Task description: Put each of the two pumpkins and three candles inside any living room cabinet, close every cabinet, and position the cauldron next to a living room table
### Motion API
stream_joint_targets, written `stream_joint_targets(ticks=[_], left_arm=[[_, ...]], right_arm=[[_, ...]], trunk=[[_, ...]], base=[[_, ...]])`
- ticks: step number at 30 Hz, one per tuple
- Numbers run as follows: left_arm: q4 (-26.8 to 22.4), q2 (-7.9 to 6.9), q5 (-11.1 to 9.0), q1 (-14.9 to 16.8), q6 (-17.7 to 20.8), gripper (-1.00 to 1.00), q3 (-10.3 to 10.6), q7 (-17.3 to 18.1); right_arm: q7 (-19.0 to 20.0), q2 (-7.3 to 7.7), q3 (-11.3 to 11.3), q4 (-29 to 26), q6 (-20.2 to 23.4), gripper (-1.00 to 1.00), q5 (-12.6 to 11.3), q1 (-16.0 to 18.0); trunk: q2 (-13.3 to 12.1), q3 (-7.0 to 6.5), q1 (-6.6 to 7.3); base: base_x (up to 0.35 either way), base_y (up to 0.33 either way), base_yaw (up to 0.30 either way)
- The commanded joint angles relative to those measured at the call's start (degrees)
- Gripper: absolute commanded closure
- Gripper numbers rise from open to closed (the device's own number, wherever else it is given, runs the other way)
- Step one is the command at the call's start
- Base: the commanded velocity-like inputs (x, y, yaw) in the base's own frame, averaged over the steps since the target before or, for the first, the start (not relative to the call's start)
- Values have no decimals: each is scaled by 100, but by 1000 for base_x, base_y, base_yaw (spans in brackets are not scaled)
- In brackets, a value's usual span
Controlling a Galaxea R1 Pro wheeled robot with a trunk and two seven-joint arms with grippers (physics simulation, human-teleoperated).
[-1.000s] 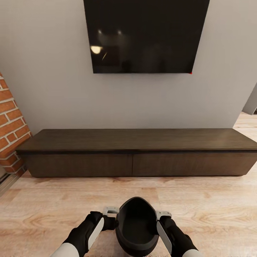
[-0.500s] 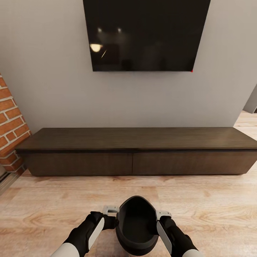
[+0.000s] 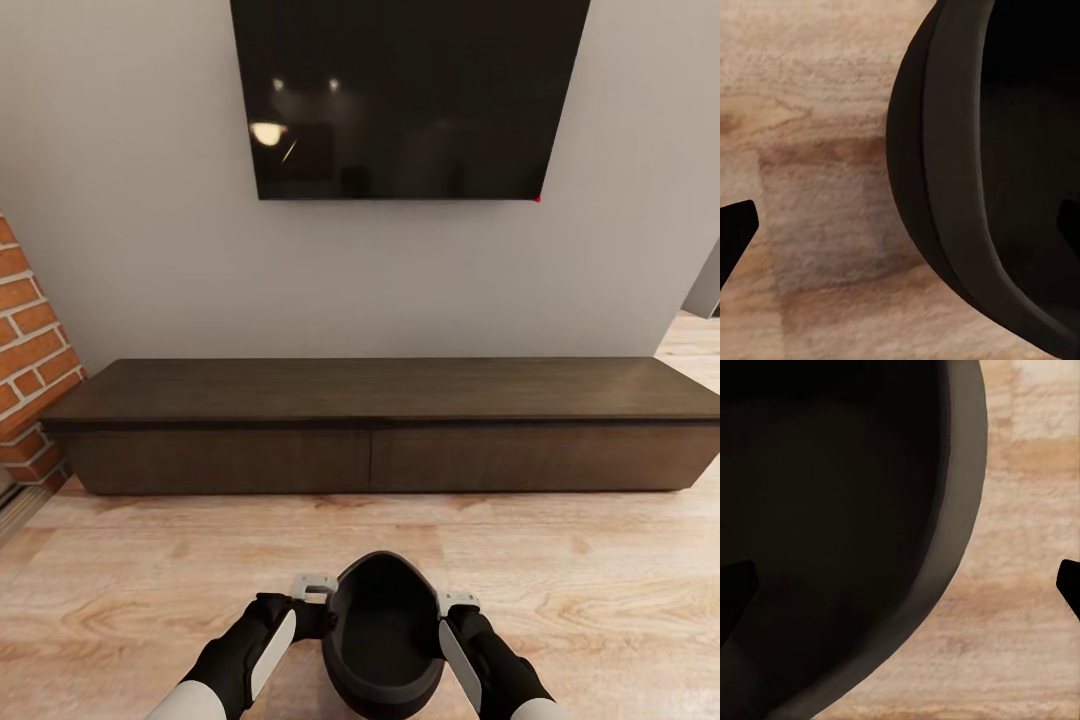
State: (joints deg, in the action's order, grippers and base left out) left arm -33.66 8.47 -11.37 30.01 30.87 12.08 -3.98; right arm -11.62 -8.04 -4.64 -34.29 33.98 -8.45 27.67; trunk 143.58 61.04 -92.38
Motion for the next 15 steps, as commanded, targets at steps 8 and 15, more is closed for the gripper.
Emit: stream_joint_targets(ticks=[8,15], left_arm=[[-9,-3,-64,-2,24,-100,30,-42],[-9,-3,-72,0,24,-100,31,-42]], right_arm=[[-51,4,-28,-7,21,-100,-60,2],[-51,4,-28,-8,21,-100,-60,2]], trunk=[[2,5,1],[2,5,1]], base=[[41,-8,0],[96,0,0]])
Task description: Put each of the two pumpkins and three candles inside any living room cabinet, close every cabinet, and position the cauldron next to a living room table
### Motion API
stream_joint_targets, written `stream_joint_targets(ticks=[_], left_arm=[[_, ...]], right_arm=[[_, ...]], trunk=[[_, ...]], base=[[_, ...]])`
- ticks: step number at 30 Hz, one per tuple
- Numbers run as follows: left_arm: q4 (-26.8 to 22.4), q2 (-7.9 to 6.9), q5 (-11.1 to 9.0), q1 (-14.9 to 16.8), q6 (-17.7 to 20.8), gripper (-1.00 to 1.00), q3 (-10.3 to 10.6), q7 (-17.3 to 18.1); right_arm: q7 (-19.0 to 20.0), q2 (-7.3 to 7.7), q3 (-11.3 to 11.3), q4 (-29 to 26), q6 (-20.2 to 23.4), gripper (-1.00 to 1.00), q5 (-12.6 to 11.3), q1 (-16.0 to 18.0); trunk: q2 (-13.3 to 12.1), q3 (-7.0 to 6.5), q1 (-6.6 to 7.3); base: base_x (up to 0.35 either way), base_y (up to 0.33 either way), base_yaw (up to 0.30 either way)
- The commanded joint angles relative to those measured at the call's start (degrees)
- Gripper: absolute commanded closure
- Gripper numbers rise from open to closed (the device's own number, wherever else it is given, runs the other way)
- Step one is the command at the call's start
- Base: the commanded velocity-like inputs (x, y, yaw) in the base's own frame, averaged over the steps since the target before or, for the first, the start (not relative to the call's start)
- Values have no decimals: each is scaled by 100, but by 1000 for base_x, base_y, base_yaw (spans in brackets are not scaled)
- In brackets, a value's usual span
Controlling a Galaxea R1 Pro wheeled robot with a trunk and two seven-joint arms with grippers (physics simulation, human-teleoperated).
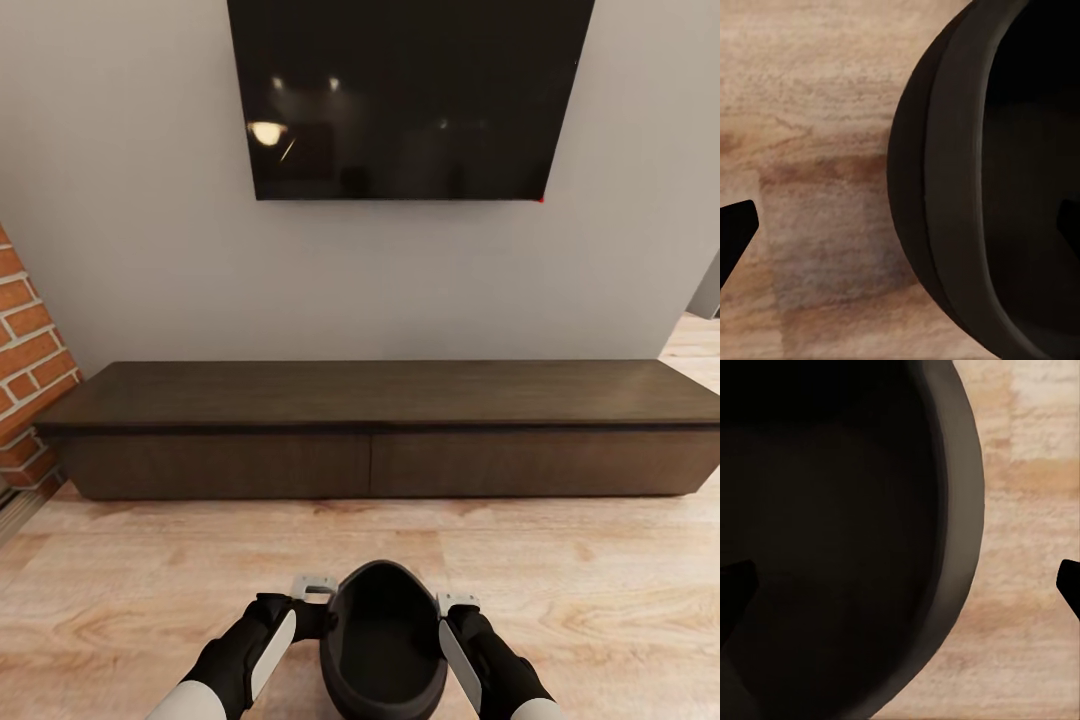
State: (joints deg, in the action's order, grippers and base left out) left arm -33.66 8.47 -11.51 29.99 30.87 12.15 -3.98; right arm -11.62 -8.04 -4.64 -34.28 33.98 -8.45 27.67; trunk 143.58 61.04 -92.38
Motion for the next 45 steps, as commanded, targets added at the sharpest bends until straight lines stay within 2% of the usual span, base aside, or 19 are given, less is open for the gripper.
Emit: stream_joint_targets(ticks=[1,26,35,39,45], left_arm=[[-9,-4,-60,2,25,-100,25,-42],[-9,-12,-55,-2,24,-100,24,-42],[-9,-13,-57,0,17,-100,25,-41],[-9,-13,-61,0,6,-100,25,-39],[-9,-13,-62,-1,-96,-100,25,-39]], right_arm=[[-51,4,-28,-8,21,-100,-61,2],[-43,4,-28,61,-168,-100,-63,2],[-42,5,-28,87,-314,-100,-61,2],[-42,6,-28,88,-329,-100,-61,2],[-47,8,-28,89,-331,-100,-61,2]], trunk=[[2,5,1],[2,5,1],[14,205,-22],[14,205,-22],[22,338,-38]], base=[[73,0,0],[23,0,0],[0,0,0],[0,0,0],[0,0,0]])
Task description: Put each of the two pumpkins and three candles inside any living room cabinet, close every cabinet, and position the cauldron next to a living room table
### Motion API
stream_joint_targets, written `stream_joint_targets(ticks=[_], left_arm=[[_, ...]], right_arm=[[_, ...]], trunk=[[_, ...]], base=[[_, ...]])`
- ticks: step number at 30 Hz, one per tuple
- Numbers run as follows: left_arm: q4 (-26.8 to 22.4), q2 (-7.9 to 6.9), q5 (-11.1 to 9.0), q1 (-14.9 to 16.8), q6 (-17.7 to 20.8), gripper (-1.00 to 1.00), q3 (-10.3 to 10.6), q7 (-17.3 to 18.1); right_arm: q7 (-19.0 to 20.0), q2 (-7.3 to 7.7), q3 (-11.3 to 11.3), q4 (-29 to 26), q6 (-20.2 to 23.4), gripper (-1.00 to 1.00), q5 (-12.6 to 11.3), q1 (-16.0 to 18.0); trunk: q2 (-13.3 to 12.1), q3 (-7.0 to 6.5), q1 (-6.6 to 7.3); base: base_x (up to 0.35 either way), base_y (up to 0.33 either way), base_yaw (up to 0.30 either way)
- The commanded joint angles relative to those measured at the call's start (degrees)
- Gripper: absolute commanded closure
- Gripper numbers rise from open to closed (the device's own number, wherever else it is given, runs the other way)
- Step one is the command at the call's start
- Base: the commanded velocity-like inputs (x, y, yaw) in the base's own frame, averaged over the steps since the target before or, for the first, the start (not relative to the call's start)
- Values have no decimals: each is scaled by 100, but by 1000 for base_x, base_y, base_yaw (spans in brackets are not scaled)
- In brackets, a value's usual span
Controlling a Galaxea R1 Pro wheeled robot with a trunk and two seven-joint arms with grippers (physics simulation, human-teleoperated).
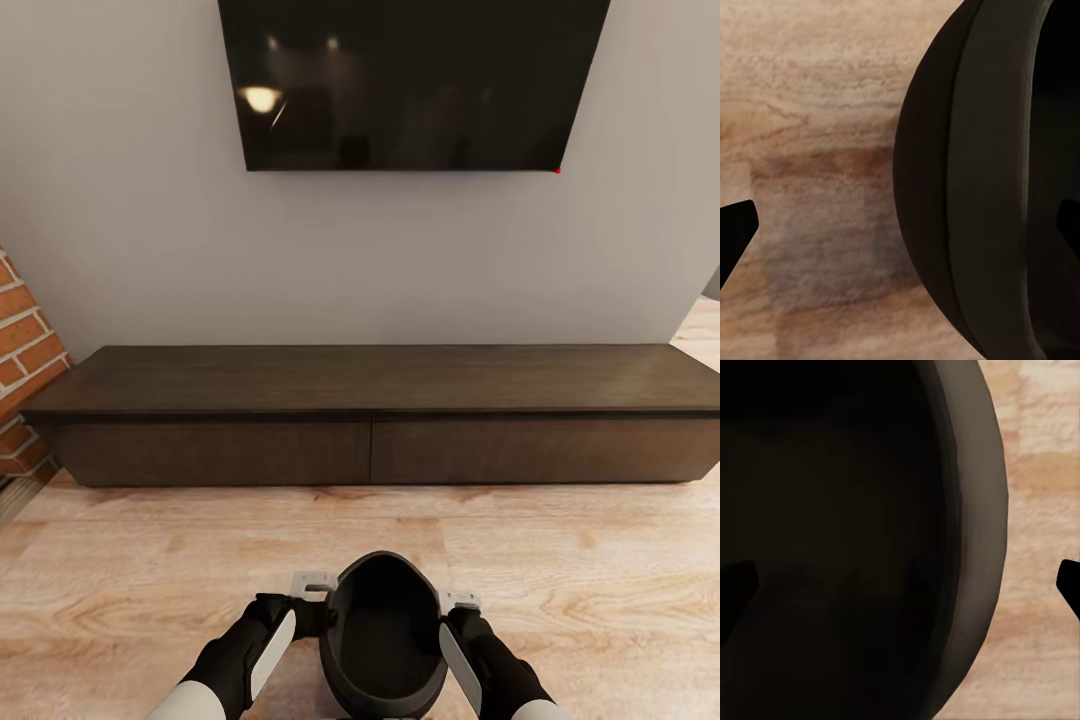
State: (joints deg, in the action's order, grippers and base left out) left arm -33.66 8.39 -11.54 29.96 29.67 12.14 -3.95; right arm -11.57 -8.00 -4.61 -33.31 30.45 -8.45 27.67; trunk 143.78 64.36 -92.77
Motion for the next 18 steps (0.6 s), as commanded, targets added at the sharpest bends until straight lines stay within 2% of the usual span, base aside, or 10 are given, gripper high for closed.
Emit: stream_joint_targets(ticks=[1,8,9,18], left_arm=[[-9,-4,-59,2,7,-100,25,-43],[-9,-4,-59,2,-20,-100,25,-44],[-9,-4,-59,2,-20,-100,25,-41],[-9,-4,-51,2,-23,-100,25,-38]], right_arm=[[-51,4,-31,-9,22,-100,-60,2],[-56,0,-31,-4,23,-100,-60,2],[-56,0,-31,-2,23,100,-60,2],[-56,0,-32,-3,23,100,-57,2]], trunk=[[2,6,1],[2,6,1],[2,6,1],[2,6,1]], base=[[0,0,0],[0,0,0],[0,0,0],[0,0,0]])
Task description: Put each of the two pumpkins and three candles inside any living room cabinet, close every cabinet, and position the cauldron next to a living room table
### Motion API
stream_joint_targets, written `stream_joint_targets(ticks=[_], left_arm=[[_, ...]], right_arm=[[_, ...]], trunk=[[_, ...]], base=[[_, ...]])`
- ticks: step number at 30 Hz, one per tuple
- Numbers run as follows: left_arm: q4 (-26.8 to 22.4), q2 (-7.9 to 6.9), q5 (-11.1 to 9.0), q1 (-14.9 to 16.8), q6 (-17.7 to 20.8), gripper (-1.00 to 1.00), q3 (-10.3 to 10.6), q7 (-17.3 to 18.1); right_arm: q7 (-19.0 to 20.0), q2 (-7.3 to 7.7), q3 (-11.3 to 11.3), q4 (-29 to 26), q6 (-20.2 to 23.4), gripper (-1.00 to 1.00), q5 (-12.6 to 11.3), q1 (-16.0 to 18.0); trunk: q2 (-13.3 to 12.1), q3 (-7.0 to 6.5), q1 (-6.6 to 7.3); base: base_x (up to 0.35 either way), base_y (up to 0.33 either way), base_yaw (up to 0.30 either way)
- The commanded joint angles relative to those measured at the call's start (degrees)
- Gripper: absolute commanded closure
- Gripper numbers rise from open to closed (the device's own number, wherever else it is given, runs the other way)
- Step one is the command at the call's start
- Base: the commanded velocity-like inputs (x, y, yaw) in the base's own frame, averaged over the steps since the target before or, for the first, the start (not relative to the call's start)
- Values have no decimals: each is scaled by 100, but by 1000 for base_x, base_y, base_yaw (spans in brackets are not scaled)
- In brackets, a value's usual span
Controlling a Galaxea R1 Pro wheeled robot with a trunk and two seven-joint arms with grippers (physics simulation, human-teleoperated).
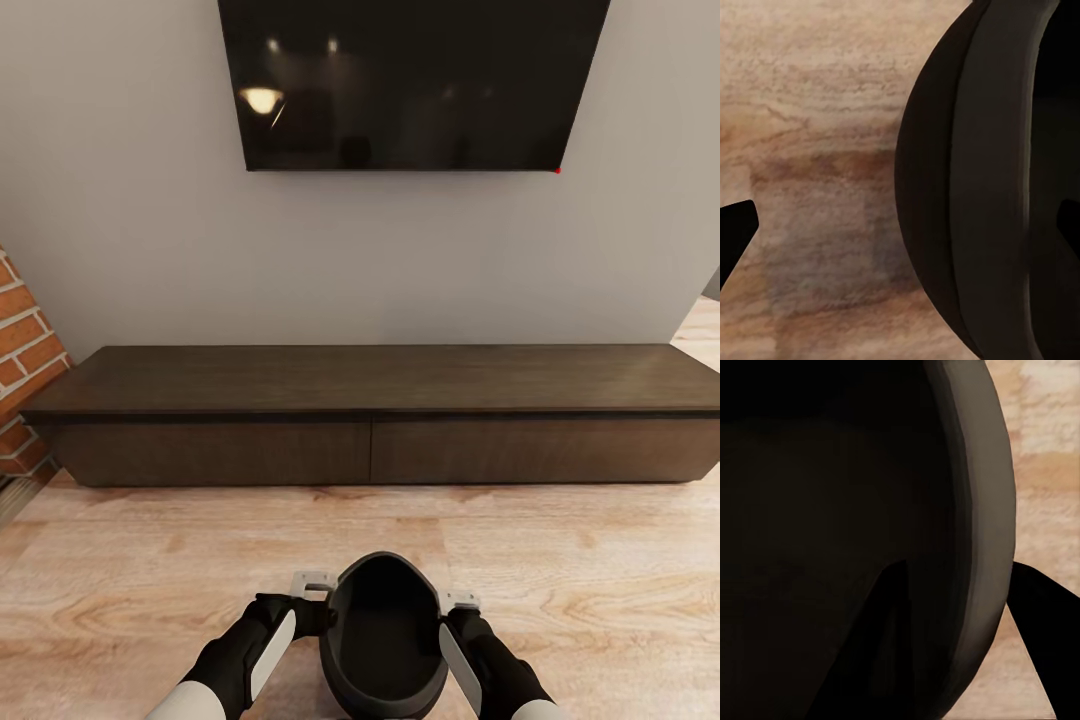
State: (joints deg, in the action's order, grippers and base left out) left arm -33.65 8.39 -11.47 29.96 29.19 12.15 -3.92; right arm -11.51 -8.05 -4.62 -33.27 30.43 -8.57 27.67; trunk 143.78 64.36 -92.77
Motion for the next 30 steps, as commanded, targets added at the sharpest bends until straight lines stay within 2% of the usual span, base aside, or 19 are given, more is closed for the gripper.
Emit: stream_joint_targets(ticks=[1,30], left_arm=[[-10,-4,-58,1,25,-100,24,-42],[140,66,-48,1,51,-100,51,67]], right_arm=[[-62,5,-31,-6,25,100,-43,2],[-62,5,-38,-11,25,100,-39,2]], trunk=[[2,5,1],[2,5,1]], base=[[0,0,0],[0,0,0]])
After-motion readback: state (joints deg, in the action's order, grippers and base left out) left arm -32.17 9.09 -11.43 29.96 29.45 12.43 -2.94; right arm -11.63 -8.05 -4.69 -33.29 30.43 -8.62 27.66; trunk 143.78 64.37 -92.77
